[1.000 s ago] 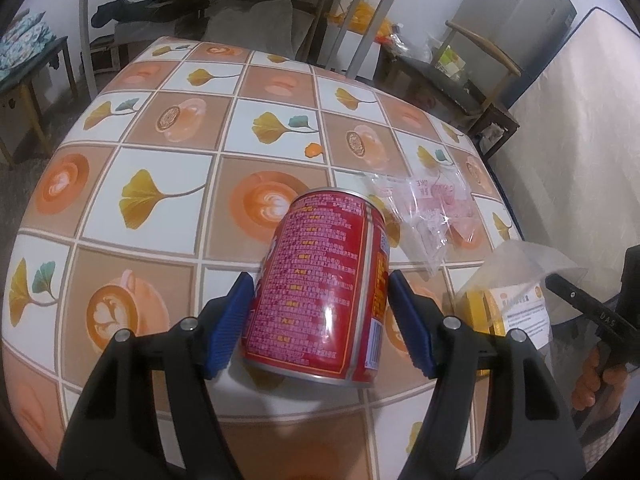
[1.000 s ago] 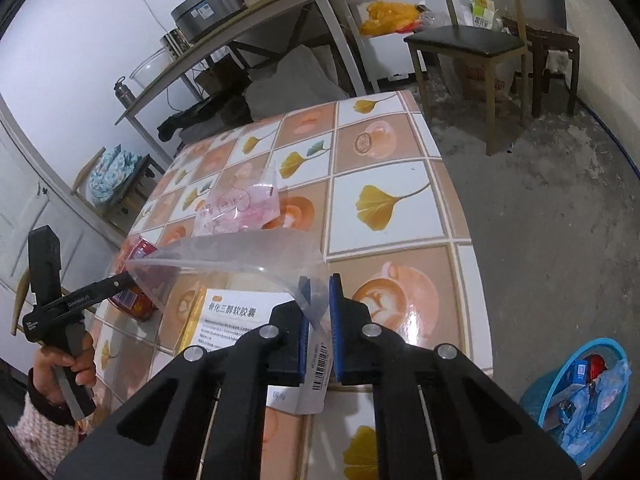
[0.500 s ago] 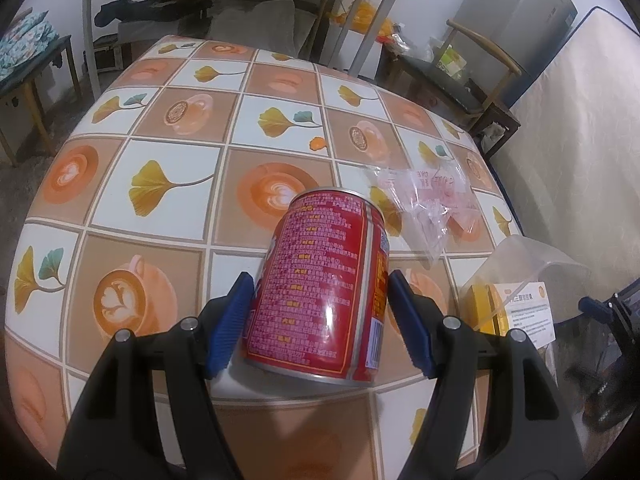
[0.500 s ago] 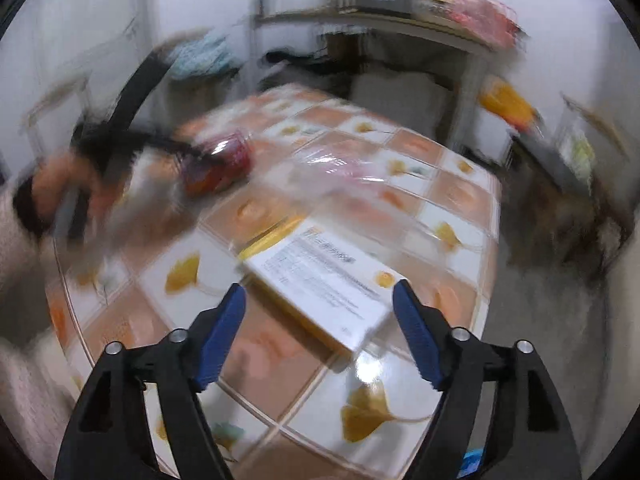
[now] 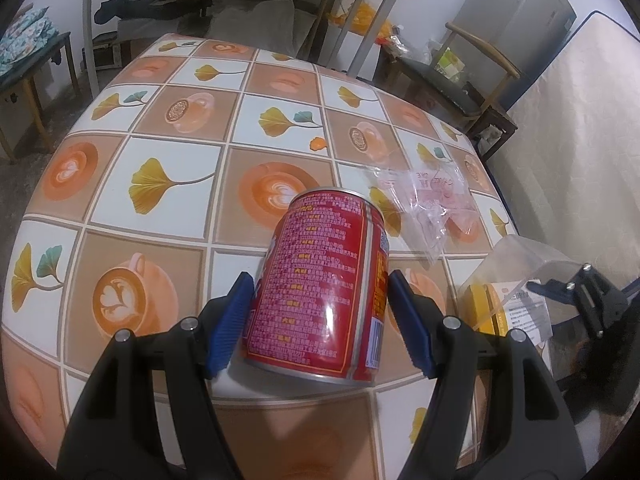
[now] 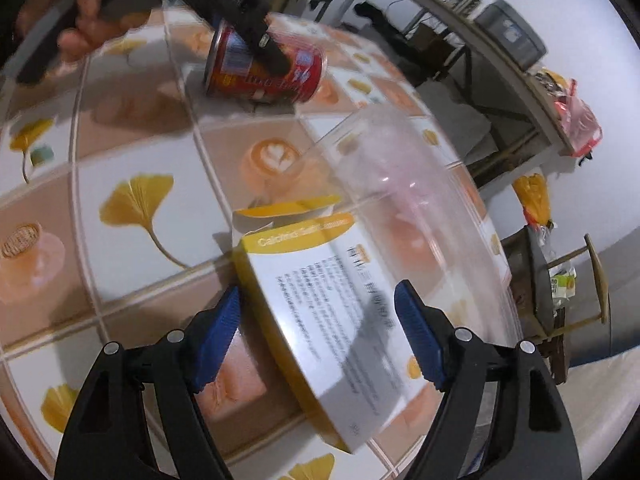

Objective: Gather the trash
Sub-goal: 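Grasp the yellow medicine box with the right tool while the left tool holds the can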

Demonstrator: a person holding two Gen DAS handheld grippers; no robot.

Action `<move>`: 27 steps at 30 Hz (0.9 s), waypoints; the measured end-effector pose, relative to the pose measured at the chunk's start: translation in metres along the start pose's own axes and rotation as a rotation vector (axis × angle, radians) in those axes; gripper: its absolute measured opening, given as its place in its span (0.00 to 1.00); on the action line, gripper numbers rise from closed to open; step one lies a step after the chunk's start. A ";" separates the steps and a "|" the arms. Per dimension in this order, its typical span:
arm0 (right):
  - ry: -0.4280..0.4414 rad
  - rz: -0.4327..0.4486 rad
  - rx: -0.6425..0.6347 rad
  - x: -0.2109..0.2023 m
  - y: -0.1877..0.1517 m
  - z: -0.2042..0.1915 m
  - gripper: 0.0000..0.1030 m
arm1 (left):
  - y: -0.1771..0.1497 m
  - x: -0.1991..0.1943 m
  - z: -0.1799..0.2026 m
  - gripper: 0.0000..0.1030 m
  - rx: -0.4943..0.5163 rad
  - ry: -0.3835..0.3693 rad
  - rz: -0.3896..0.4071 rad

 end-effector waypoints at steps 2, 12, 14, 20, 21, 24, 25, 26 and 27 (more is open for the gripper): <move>0.004 0.008 0.010 0.000 0.001 0.001 0.73 | 0.001 0.000 -0.001 0.63 0.001 -0.004 -0.001; -0.013 0.039 0.058 -0.014 0.004 0.002 0.46 | 0.001 0.000 -0.002 0.63 -0.002 -0.013 0.002; -0.029 0.049 0.067 -0.019 0.005 0.001 0.41 | 0.001 0.000 -0.002 0.63 -0.002 -0.013 0.002; -0.059 0.099 0.082 -0.046 0.002 -0.008 0.31 | 0.001 0.000 -0.002 0.63 -0.002 -0.013 0.001; -0.053 0.106 0.092 -0.050 0.002 -0.008 0.31 | 0.001 0.000 -0.002 0.63 -0.002 -0.013 0.002; -0.003 0.140 0.159 -0.067 0.001 -0.001 0.30 | 0.001 0.000 -0.002 0.63 -0.005 -0.017 0.004; 0.018 0.152 0.185 -0.072 -0.001 0.002 0.30 | 0.001 0.000 -0.002 0.63 -0.006 -0.018 0.005; 0.056 0.169 0.232 -0.081 -0.002 0.009 0.30 | 0.001 0.000 -0.002 0.63 -0.006 -0.018 0.006; 0.090 0.182 0.268 -0.087 -0.003 0.015 0.30 | 0.002 0.000 -0.002 0.63 -0.007 -0.017 0.007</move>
Point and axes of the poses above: each gripper's, at about its wrist camera, not at the fingertips, and x roughly the way its jaws point, z to its right, y to its top, the point moved 2 cm from there along x, roughly the way its jaws point, and after that the axes turned 10 degrees about -z, right-handed, at the moved point
